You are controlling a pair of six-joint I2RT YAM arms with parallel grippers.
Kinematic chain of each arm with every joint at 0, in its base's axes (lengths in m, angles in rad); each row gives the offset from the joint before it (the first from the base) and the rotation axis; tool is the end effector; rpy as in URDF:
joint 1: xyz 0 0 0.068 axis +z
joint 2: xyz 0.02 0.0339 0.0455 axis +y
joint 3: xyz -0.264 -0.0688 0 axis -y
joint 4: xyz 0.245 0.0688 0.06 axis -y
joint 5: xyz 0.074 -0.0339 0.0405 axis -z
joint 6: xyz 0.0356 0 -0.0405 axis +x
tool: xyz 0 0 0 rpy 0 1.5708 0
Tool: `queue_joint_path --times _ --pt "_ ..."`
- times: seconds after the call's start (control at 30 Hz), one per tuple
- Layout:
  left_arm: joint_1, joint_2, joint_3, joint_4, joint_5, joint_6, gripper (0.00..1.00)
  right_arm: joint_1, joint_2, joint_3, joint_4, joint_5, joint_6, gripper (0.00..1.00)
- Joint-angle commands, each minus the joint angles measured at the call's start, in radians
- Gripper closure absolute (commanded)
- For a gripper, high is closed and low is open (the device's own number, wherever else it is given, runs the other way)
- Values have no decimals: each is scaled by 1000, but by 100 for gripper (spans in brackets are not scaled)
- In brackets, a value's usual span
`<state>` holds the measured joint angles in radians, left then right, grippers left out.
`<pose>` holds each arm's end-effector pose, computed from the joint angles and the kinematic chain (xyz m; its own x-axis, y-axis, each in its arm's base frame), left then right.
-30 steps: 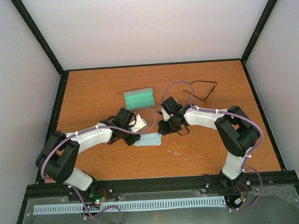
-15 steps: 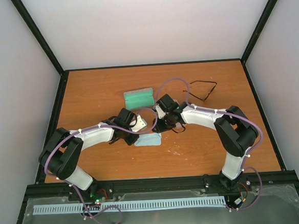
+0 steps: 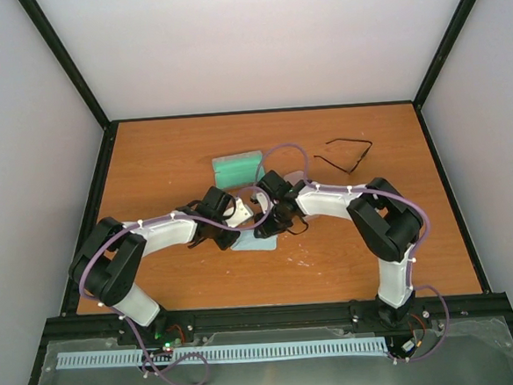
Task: Organize the sunglasses
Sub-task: Fold the glasses cleaning cloth at the center of the board.
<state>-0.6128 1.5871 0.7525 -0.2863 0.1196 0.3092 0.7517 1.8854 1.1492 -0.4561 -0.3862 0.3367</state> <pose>0.2273 -0.1650 0.1377 -0.5150 0.7314 -0.4469 0.8086 0.5876 0.0300 0.2561 0.2577 0.1451 -0.8833 -0.4068 -0.2331 -0.4688 0.7587 0.4524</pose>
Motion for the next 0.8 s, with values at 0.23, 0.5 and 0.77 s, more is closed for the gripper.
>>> queue_joint_path --times 0.23,0.5,0.77 --pt "0 32 7 21 -1 -6 88 22 14 -26 -36 -45 -25 70" --pt "-1 56 14 26 -3 -12 89 42 -29 -81 -51 -81 -40 70" --pt "-1 63 -3 38 -8 -16 90 43 -88 -119 -115 -80 -71 70"
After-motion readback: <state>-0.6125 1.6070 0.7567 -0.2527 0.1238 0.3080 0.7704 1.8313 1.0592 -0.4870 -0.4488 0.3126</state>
